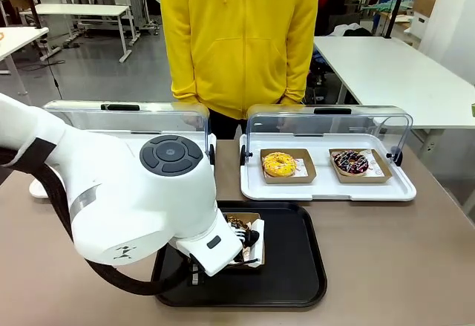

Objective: Move the second donut from the left to the tray.
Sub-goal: Pick up the Paper togo box containing the Donut indicated by the person and place it on the Handle tray.

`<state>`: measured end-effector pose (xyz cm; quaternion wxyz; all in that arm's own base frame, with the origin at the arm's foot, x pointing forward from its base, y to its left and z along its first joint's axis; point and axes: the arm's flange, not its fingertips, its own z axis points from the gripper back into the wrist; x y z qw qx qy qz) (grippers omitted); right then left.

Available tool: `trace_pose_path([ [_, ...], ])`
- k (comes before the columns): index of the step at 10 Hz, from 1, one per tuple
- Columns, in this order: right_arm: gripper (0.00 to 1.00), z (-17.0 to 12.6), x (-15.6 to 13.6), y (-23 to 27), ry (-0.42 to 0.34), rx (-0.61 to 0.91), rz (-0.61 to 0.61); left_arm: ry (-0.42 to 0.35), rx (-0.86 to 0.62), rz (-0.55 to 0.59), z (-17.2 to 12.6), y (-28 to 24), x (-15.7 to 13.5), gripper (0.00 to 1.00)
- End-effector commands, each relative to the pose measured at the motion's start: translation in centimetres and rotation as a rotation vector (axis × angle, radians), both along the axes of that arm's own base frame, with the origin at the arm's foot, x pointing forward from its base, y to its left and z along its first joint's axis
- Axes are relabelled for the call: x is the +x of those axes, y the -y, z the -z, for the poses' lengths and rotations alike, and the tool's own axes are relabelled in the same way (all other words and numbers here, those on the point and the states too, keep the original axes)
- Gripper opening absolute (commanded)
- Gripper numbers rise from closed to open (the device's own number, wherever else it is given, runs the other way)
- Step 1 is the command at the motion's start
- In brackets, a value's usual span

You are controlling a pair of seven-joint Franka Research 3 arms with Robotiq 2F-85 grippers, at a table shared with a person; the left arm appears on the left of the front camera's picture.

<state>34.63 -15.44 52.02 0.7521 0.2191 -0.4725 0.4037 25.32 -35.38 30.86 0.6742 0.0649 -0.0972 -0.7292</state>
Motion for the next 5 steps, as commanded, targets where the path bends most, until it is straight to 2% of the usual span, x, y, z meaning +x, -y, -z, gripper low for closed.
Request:
trace_pose_path([
  [1,1.0,-0.1,0.3,0.1,0.036,0.011,-0.01,-0.036,-0.007,0.015,0.0,0.1,0.8,0.6],
  [2,1.0,-0.1,0.3,0.1,0.036,0.011,-0.01,-0.035,-0.003,0.018,-0.3,0.1,0.8,0.59],
  [3,1.0,-0.1,0.3,0.1,0.036,0.011,-0.01,-0.03,-0.005,0.015,-0.9,0.0,0.8,1.0],
  [4,1.0,-0.1,0.3,0.1,0.036,0.011,-0.01,-0.026,-0.006,0.003,-1.7,-0.4,0.8,0.64],
  [5,1.0,-0.1,0.3,0.1,0.036,0.011,-0.01,-0.025,-0.014,-0.014,-2.7,-0.8,0.9,1.0],
])
